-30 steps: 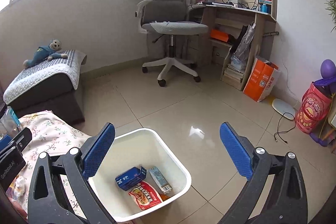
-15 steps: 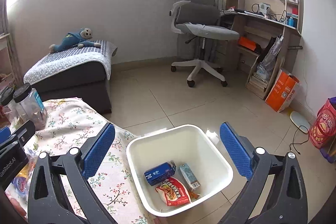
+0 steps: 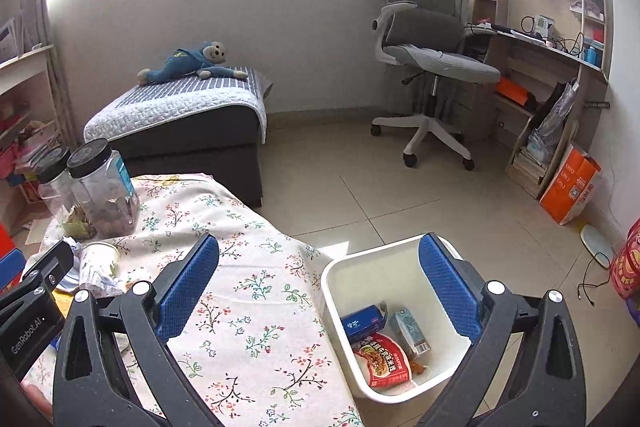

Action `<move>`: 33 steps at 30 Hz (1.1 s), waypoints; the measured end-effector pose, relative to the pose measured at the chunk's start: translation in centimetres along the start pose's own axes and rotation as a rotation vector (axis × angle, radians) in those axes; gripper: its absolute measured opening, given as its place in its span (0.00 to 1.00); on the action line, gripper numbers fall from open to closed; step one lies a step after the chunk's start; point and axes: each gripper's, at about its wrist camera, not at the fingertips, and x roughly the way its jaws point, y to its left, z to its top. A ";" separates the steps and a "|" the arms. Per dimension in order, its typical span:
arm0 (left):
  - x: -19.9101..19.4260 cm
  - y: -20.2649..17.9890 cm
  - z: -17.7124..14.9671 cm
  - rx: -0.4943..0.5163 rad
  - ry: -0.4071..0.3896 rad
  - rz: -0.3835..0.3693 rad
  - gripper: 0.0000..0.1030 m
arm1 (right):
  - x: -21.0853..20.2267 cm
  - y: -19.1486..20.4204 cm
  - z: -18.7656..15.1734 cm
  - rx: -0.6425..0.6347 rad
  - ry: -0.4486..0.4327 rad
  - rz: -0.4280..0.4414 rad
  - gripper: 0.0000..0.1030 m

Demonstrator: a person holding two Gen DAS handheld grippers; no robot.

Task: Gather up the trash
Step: 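Move both tools back over the table, then grasp the yellow snack bag with the right tool while the left approaches the blue biscuit box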

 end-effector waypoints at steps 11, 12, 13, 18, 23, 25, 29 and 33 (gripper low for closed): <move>0.1 7.2 0.0 -0.066 0.019 0.100 0.77 | -0.1 7.2 -0.4 -0.045 0.016 0.094 0.93; 0.1 7.9 0.0 -0.072 0.018 0.113 0.77 | -0.1 7.9 -0.5 -0.051 0.018 0.102 0.93; 0.1 8.6 0.0 -0.077 0.019 0.127 0.77 | -0.1 8.6 -0.6 -0.058 0.023 0.111 0.93; -0.2 12.4 -0.4 -0.104 0.033 0.181 0.77 | 0.3 12.2 -1.4 -0.096 0.048 0.157 0.93; -0.1 16.3 -1.1 -0.130 0.057 0.234 0.77 | 0.5 16.2 -2.3 -0.158 0.072 0.204 0.93; 0.0 17.8 -1.3 -0.150 0.073 0.253 0.77 | 0.7 17.8 -2.8 -0.189 0.083 0.223 0.93; -0.1 20.5 -1.5 -0.168 0.089 0.295 0.77 | 1.1 21.1 -4.0 -0.259 0.119 0.277 0.93; -0.4 23.2 -1.4 -0.197 0.103 0.322 0.77 | 1.6 24.5 -5.5 -0.353 0.173 0.332 0.93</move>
